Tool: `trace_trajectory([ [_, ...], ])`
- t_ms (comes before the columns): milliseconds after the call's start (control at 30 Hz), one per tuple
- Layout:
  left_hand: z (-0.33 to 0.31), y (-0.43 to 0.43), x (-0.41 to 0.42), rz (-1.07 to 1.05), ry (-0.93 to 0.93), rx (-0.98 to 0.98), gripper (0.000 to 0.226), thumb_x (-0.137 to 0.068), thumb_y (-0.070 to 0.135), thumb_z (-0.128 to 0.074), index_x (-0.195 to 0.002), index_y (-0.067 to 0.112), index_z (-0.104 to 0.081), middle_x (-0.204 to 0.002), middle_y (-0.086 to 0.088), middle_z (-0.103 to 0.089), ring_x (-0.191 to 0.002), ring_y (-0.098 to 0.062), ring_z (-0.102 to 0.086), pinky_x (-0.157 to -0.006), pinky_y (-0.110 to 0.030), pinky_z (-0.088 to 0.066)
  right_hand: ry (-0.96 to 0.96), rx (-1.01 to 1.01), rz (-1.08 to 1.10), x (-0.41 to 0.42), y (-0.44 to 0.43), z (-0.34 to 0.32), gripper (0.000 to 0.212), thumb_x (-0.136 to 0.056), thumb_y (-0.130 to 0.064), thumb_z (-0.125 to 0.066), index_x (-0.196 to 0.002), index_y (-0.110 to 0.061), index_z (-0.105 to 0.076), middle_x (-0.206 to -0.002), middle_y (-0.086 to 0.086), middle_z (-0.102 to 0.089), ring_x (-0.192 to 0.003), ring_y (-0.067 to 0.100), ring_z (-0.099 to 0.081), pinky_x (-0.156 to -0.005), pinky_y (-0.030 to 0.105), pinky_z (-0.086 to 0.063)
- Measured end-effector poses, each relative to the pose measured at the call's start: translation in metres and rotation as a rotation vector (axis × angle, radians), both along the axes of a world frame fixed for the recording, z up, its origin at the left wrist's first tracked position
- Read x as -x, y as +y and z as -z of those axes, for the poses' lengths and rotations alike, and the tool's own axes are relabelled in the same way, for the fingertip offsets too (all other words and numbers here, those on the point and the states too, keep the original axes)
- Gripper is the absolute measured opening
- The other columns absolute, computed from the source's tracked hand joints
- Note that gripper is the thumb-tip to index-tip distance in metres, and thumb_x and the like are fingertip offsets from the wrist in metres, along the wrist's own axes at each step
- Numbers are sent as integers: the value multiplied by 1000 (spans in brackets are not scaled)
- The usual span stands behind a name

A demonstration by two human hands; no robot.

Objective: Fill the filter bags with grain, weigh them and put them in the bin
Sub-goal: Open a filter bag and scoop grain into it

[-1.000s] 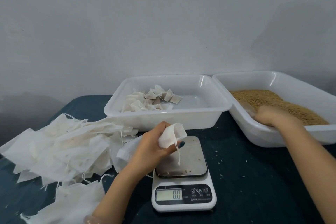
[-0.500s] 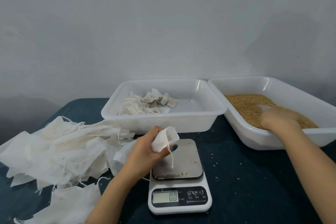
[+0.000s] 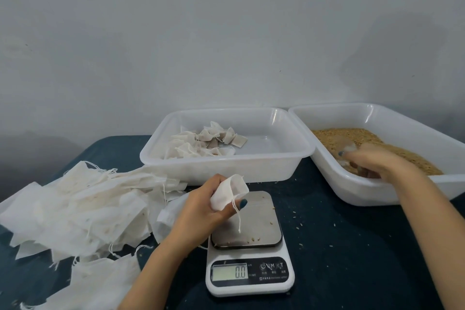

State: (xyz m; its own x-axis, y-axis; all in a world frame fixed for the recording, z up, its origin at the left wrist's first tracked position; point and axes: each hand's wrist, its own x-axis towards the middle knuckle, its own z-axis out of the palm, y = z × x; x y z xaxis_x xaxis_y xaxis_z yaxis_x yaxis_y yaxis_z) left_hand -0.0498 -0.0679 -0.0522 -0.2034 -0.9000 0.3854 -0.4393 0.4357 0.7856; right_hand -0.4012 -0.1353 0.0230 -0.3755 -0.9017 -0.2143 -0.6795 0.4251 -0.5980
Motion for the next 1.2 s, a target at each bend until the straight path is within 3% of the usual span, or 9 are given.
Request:
trace_trajectory([
  [200, -5, 3, 2, -16, 29, -1, 25, -76, 63, -63, -82, 42, -53, -76, 17, -58, -69, -1, -53, -62, -16, -42, -172, 138, 80, 2, 3, 0, 37, -99, -32, -54, -76, -3, -55, -50, 6, -46, -43, 18, -38, -46, 26, -32],
  [300, -5, 1, 2, -23, 77, -26, 33, -75, 62, -63, -91, 33, -57, -89, 8, -65, -80, -9, -60, -71, -26, -48, -271, 260, 74, 1, 6, 0, 30, -100, -32, -52, -91, -4, -57, -65, 4, -56, -46, 15, -46, -39, 24, -36],
  [433, -4, 1, 1, -21, 98, -61, 40, -76, 62, -62, -98, 29, -61, -92, 6, -68, -85, -15, -65, -77, -36, -54, -125, 403, -88, -2, 16, 2, 16, -100, -34, -49, -93, -24, -60, -92, -5, -66, -73, 16, -60, -56, 29, -43],
  [567, -3, 0, -1, -74, 99, -57, 39, -75, 61, -61, -97, 29, -58, -93, 3, -65, -83, -15, -61, -72, -27, -49, -69, 492, -284, -9, 29, -2, 16, -99, -35, -52, -94, -38, -67, -97, -15, -70, -88, 15, -63, -76, 39, -49],
  [700, -4, -4, -4, -165, 30, -38, 26, -74, 50, -59, -94, 33, -53, -91, 20, -62, -82, -3, -57, -64, -13, -44, 4, 534, -517, -32, 43, -11, 20, -98, -37, -51, -109, -37, -68, -102, -19, -71, -105, 10, -61, -95, 46, -47],
  [800, -2, -8, -9, -244, 13, -43, 23, -74, 46, -59, -92, 35, -51, -86, 25, -60, -78, 2, -56, -60, -13, -42, 124, 559, -620, -51, 46, -13, 22, -96, -34, -54, -116, -35, -63, -106, -19, -65, -109, 11, -54, -96, 45, -44],
  [900, -1, -10, -14, -299, 29, -51, 21, -83, 41, -67, -96, 37, -52, -86, 20, -61, -80, 3, -57, -62, -22, -41, 203, 549, -684, -63, 48, -14, 25, -95, -38, -52, -118, -47, -57, -106, -19, -59, -105, 9, -48, -88, 36, -40],
  [1000, -1, -10, -16, -295, 1, -36, 22, -85, 39, -69, -97, 41, -50, -91, 25, -61, -85, 7, -56, -62, -21, -40, 275, 549, -725, -67, 49, -16, 25, -93, -45, -48, -114, -56, -53, -102, -20, -55, -100, 4, -44, -84, 31, -31],
  [1200, -3, -7, -14, -274, -47, -3, 28, -81, 37, -72, -97, 44, -49, -95, 23, -63, -89, 3, -58, -67, -25, -45, 474, 607, -776, -76, 53, -30, 32, -95, -34, -44, -122, -45, -59, -106, -26, -57, -97, 1, -38, -82, 32, -25],
])
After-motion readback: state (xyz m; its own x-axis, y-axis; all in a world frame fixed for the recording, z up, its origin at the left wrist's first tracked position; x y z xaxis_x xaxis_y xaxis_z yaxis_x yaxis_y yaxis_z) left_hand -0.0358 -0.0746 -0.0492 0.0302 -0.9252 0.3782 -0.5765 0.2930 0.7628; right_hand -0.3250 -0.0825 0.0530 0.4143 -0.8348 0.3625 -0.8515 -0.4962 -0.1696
